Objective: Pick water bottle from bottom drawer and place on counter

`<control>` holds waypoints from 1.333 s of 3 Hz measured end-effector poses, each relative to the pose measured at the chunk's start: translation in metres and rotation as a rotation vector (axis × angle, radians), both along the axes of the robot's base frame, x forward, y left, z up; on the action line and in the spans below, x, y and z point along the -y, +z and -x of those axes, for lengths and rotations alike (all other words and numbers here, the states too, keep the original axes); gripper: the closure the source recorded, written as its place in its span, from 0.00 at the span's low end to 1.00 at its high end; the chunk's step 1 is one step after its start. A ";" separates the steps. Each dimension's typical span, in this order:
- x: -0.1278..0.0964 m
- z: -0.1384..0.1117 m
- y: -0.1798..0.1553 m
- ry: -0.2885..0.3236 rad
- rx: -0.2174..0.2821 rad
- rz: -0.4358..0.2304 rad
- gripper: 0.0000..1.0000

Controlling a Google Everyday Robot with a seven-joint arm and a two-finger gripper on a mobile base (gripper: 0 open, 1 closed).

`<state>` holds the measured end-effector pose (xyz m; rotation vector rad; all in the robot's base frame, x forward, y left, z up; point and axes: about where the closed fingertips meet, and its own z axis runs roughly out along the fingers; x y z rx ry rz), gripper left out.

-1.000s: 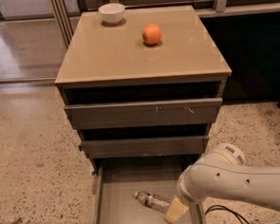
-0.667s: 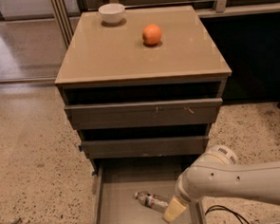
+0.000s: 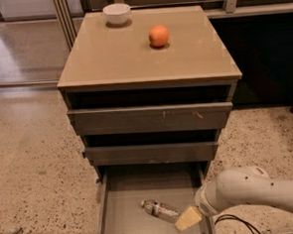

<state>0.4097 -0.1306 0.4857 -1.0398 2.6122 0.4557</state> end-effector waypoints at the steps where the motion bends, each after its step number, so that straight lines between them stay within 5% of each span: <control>1: -0.003 -0.002 -0.011 0.002 0.008 0.001 0.00; 3: -0.013 -0.018 -0.080 0.040 0.046 -0.090 0.00; 4: -0.014 -0.038 -0.147 0.037 0.061 -0.122 0.00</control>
Offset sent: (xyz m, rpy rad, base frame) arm 0.0164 0.0073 -0.0943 0.1091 -0.0577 0.0244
